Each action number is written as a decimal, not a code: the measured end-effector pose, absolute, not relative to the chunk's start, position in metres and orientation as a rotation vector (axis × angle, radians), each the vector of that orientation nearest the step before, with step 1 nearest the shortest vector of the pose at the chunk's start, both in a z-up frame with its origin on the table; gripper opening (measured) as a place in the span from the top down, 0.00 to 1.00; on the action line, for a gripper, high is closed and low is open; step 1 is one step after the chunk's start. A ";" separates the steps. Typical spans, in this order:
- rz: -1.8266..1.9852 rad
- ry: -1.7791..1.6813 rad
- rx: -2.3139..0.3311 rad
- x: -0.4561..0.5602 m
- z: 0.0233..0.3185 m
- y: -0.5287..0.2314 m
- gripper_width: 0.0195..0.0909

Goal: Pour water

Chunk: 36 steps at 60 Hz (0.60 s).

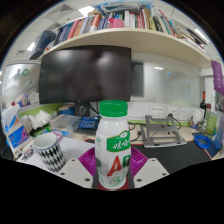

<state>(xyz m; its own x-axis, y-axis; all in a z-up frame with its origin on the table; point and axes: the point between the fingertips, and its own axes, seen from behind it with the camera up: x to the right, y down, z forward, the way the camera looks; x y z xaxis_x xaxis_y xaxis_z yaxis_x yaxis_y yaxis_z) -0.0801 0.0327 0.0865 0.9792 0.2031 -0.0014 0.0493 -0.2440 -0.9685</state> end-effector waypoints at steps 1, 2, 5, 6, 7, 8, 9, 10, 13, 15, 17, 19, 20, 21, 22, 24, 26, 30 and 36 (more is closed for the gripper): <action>0.141 -0.183 -1.815 -0.080 0.087 0.033 0.68; 0.136 -0.181 -1.816 -0.079 0.087 0.033 0.66; 0.131 -0.174 -1.816 -0.080 0.086 0.033 0.59; 0.127 -0.172 -1.818 -0.079 0.086 0.033 0.57; 0.122 -0.173 -1.821 -0.079 0.086 0.033 0.55; 0.115 -0.175 -1.829 -0.079 0.085 0.032 0.53; 0.113 -0.175 -1.844 -0.078 0.081 0.033 0.49; 0.110 -0.172 -1.867 -0.078 0.077 0.032 0.43; 0.119 -0.149 -1.932 -0.077 0.066 0.026 0.22; 0.131 -0.130 -1.945 -0.078 0.066 0.023 0.16; 0.122 -0.119 -1.953 -0.075 0.065 0.017 0.15; 0.091 -0.105 -1.968 -0.070 0.067 0.010 0.15; 0.076 -0.101 -1.972 -0.067 0.069 0.006 0.14; 0.064 -0.097 -1.975 -0.066 0.071 0.002 0.14; 0.052 -0.093 -1.981 -0.064 0.073 -0.002 0.15; 0.036 -0.084 -1.998 -0.063 0.078 -0.012 0.15; 0.029 -0.072 -2.019 -0.064 0.083 -0.023 0.15; 0.030 -0.051 -2.030 -0.072 0.102 -0.041 0.14; 0.027 -0.012 -2.053 -0.085 0.130 -0.061 0.14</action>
